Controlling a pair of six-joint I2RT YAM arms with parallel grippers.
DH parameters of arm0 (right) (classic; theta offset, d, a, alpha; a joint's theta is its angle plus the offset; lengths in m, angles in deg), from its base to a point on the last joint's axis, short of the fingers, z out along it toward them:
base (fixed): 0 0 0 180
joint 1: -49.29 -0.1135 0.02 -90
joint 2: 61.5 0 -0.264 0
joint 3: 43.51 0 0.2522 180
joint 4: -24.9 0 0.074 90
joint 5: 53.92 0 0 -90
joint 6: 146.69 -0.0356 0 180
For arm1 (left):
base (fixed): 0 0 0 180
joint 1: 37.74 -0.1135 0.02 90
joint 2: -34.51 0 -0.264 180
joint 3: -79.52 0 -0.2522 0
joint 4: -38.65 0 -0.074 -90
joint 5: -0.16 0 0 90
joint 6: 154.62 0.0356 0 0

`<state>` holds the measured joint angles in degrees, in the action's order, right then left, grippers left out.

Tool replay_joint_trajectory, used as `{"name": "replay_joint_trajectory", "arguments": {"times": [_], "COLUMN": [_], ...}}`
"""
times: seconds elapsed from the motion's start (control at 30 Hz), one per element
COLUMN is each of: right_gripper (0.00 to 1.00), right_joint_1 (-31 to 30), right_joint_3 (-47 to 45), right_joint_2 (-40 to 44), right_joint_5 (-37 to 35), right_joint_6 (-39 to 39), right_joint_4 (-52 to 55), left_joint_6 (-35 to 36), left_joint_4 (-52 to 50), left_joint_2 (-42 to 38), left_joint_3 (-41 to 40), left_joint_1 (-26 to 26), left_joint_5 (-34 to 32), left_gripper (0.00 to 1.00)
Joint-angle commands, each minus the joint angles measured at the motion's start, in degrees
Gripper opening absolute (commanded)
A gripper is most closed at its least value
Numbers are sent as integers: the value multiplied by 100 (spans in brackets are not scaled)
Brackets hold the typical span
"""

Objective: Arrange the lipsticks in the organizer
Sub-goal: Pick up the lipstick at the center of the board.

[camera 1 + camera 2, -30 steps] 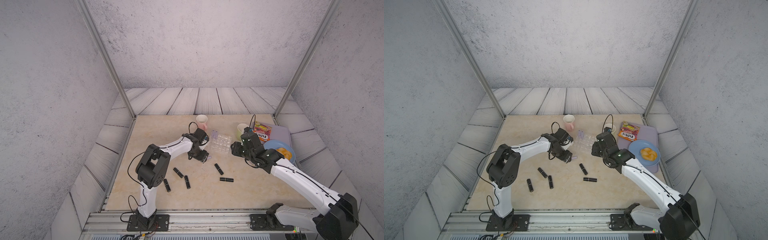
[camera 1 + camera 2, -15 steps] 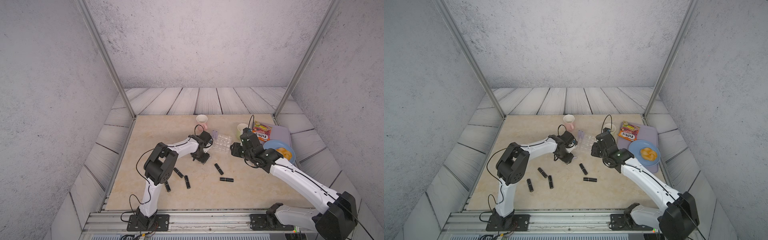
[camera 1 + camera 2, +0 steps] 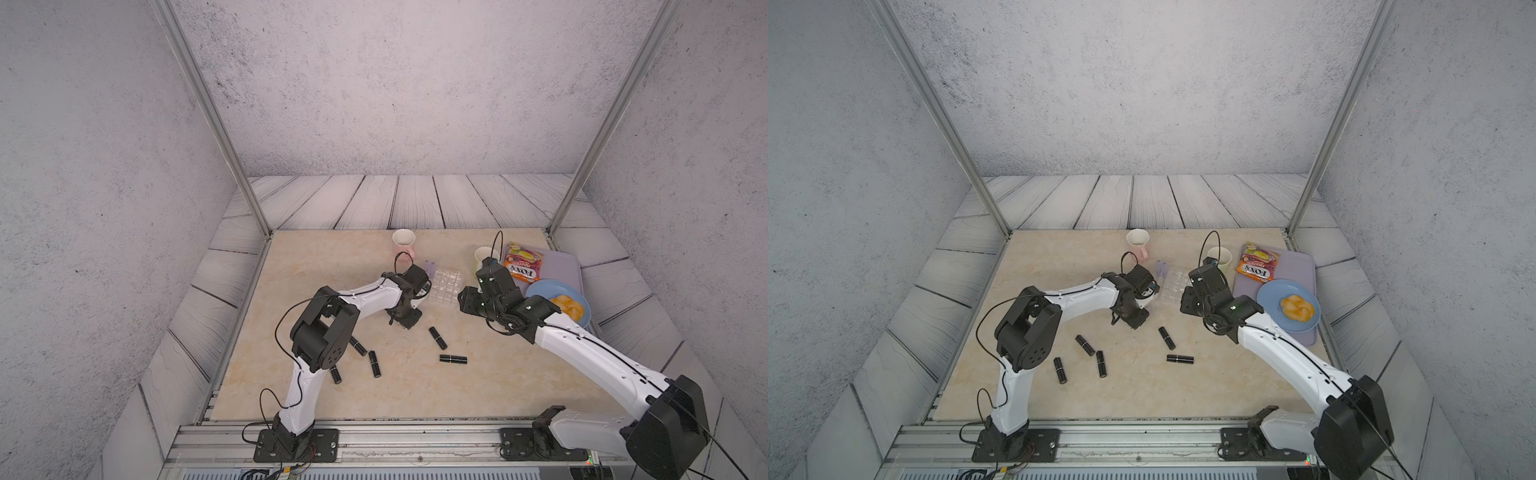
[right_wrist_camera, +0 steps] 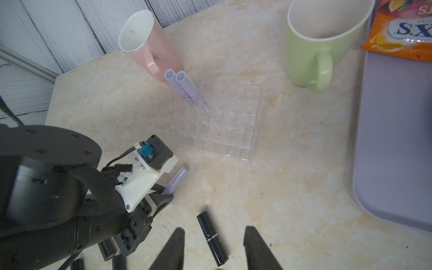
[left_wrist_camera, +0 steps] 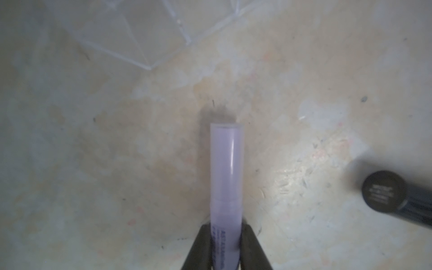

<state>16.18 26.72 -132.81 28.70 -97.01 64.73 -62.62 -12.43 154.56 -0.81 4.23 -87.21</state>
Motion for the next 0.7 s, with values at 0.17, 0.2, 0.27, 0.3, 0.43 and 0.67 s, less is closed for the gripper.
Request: {"name": "replay_joint_trajectory", "arguments": {"times": [0.17, 0.2, 0.27, 0.3, 0.43, 0.67], "right_gripper": [47, 49, 54, 56, 60, 55], "right_joint_1": [-16, -11, 64, 113, 370, 427], "right_joint_3": [21, 19, 94, 142, 426, 848], "right_joint_2": [-155, -167, -250, -316, -523, -558], "right_joint_5": [464, 611, 1145, 1497, 2963, 3812], "right_joint_6": [-462, -560, -792, -903, -1368, -1520], "right_joint_4": [-1, -21, -38, -85, -262, -483], "left_joint_6": [-23, -32, -102, -175, -395, -307], "left_joint_4": [-335, -270, 13, 244, 1732, 2006], "left_joint_2": [-969, -1210, -1716, -1999, -3317, -3893], "left_joint_3": [-266, -370, -635, -798, -1958, -2221], "left_joint_1": [9, 4, 10, 12, 17, 30], "left_joint_5": [-198, -195, -14, 183, 1013, 1454], "left_gripper": [5, 5, 5, 5, 5, 5]}}
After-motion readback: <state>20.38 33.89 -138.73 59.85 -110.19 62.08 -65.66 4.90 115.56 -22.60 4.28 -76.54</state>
